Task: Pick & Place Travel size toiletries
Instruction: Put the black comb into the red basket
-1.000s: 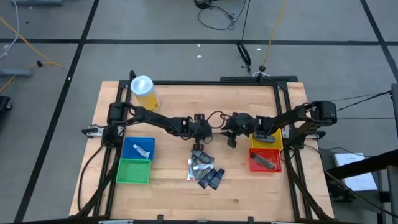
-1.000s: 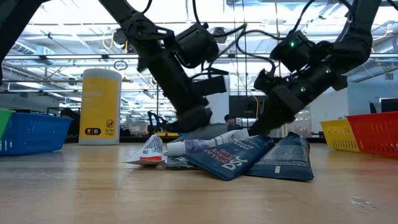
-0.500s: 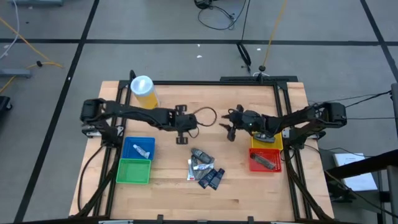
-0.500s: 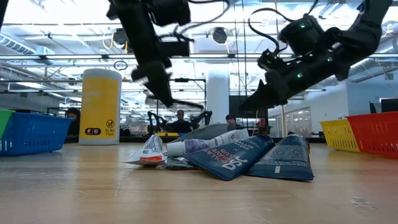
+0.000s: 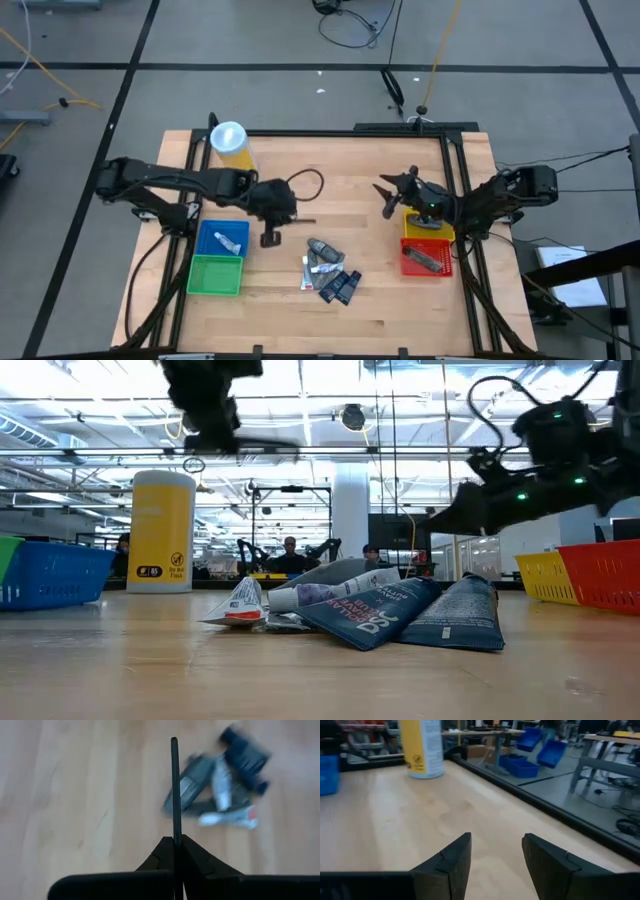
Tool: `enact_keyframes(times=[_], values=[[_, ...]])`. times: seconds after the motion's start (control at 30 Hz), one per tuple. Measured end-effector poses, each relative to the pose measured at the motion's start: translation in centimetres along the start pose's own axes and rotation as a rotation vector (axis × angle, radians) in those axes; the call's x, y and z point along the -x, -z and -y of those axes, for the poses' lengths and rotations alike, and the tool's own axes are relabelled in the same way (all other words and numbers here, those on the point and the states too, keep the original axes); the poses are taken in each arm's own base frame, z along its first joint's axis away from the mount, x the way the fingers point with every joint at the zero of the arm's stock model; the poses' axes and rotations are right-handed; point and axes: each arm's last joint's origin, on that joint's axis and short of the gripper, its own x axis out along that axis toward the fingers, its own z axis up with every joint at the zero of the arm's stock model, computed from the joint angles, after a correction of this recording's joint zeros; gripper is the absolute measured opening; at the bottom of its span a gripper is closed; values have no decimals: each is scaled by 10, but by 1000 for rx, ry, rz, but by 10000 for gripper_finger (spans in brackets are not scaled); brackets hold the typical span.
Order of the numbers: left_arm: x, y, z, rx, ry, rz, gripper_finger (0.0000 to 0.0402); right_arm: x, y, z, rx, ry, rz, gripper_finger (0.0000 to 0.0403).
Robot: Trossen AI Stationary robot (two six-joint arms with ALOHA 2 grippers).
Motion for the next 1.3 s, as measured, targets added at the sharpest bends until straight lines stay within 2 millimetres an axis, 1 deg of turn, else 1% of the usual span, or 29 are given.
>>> enact_keyframes(times=[0.1, 0.17, 0.27, 0.33, 0.37, 0.43, 0.53, 0.63, 0.73, 0.8, 0.87, 0.97, 1.07, 1.13, 1.23, 1.3], values=[[-11, -9, 11, -66, 47, 64, 10, 7, -9, -5, -41, -119, 81, 169], [-21, -13, 14, -105, 66, 84, 12, 11, -18, -11, -48, -274, 124, 169], [-41, -19, 12, -142, 65, 99, 8, 14, -31, -22, -39, -511, 164, 169], [-58, -24, 9, -153, 60, 114, 4, 13, -38, -34, -49, -617, 129, 170], [-66, -26, 8, -150, 57, 128, 4, 13, -39, -40, -49, -653, 82, 173], [-82, -30, 3, -128, 52, 150, 10, 11, -39, -54, -24, -683, -46, 181], [-106, -33, -3, -105, 44, 167, 19, 7, -43, -73, 22, -631, -188, 196], [-125, -32, -8, -96, 38, 167, 16, 5, -47, -87, 49, -569, -227, 208], [-137, -33, -11, -86, 36, 179, 5, 4, -45, -95, 63, -554, -236, 211], [-139, -35, -12, -83, 34, 208, 4, 3, -42, -98, 75, -542, -249, 208], [-139, -35, -12, -87, 33, 209, 11, 2, -37, -101, 89, -513, -262, 201], [-138, -39, -12, -95, 33, 240, 23, 1, -30, -103, 113, -495, -279, 183], [-137, -40, -11, -98, 35, 262, 21, 1, -32, -107, 104, -507, -249, 151], [-137, -40, -11, -93, 35, 260, 14, 2, -36, -109, 87, -519, -211, 124], [-137, -40, -11, -96, 35, 254, 4, 4, -38, -110, 86, -528, -205, 84], [-137, -41, -11, -99, 36, 266, 5, 5, -37, -111, 91, -528, -211, 56]])
